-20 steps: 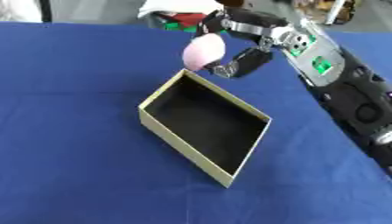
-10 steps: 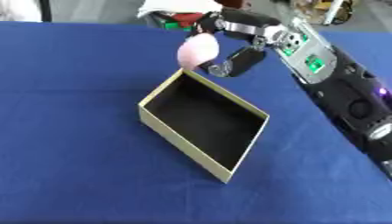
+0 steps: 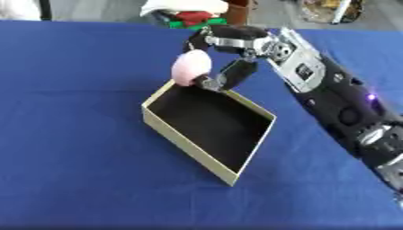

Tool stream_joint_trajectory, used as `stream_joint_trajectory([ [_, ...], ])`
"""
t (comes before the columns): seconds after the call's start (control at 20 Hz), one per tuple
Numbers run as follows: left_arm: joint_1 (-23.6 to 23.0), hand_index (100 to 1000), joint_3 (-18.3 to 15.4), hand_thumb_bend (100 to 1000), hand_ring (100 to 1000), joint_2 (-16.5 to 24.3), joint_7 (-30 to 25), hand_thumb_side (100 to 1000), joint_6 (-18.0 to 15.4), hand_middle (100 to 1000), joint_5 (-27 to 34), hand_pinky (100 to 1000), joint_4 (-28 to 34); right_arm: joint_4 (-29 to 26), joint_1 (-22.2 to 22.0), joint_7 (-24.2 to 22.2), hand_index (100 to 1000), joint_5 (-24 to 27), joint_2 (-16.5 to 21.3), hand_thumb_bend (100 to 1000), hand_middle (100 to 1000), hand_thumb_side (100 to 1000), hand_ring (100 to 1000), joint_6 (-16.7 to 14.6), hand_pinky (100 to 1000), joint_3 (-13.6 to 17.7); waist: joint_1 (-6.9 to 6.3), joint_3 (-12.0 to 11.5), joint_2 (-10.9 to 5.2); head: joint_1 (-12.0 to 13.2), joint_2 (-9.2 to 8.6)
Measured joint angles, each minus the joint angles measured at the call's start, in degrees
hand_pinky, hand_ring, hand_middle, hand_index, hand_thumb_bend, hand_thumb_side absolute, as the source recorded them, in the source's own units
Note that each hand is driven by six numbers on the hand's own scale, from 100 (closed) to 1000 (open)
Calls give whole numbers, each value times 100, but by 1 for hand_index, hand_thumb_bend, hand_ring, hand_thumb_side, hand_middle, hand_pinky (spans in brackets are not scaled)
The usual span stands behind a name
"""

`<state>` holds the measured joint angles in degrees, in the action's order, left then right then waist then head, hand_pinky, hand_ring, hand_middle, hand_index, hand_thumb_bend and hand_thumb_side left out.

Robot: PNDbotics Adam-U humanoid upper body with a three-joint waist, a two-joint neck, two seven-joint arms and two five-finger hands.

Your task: Pick up objects on the table and place them in the box.

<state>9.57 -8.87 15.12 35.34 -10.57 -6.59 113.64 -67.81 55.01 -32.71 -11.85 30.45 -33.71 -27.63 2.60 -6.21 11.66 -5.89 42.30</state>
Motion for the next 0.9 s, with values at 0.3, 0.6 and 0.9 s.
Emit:
stream_joint_trajectory([
  [0.3,0,678,11,546,601,0,0,933,0,688,1,738,0,-38,-5,96,792,-463,0,100,627,283,695,-96,626,5,0,-8,6,-11,0],
  [0.6,0,678,12,546,601,0,-2,933,-1,688,4,739,0,-22,-59,143,819,-809,-5,100,666,452,709,-143,667,-96,-2,-7,36,-30,0],
  [0.9,0,677,12,546,601,0,-4,932,-1,688,5,738,0,-26,-60,218,836,-966,6,228,708,627,738,-218,704,-98,-4,5,37,-31,0],
])
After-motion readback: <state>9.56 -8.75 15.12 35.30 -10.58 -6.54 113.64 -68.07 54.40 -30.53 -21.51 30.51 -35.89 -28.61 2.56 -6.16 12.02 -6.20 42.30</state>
